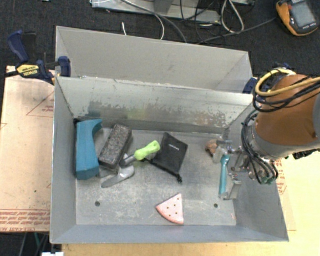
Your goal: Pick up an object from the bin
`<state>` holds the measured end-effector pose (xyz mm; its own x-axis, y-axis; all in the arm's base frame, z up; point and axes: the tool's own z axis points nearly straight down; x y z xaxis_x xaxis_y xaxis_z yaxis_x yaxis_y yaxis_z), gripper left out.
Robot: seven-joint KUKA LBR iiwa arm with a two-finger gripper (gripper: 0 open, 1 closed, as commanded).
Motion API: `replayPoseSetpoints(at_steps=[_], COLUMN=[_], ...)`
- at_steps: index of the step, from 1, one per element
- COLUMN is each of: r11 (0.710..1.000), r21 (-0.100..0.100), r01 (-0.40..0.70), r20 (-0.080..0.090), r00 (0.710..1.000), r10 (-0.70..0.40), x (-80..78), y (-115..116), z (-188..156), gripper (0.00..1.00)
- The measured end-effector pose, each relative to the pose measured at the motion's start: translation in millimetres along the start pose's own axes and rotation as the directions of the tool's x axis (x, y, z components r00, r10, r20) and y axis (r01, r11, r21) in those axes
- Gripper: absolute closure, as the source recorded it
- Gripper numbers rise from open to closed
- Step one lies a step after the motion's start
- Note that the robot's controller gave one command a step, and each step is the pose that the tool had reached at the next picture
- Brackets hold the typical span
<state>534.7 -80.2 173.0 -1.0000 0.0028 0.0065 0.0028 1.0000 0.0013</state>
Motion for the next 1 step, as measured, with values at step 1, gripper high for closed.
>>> replayPoseSetpoints(at_steps=[1], r11=[1.000], r21=[0.001], r01=[0.003], r20=[0.008], r00=[1.000], r10=[-0.003], x=[-1.8], y=[0.3], z=[-4.2], gripper=[0.00])
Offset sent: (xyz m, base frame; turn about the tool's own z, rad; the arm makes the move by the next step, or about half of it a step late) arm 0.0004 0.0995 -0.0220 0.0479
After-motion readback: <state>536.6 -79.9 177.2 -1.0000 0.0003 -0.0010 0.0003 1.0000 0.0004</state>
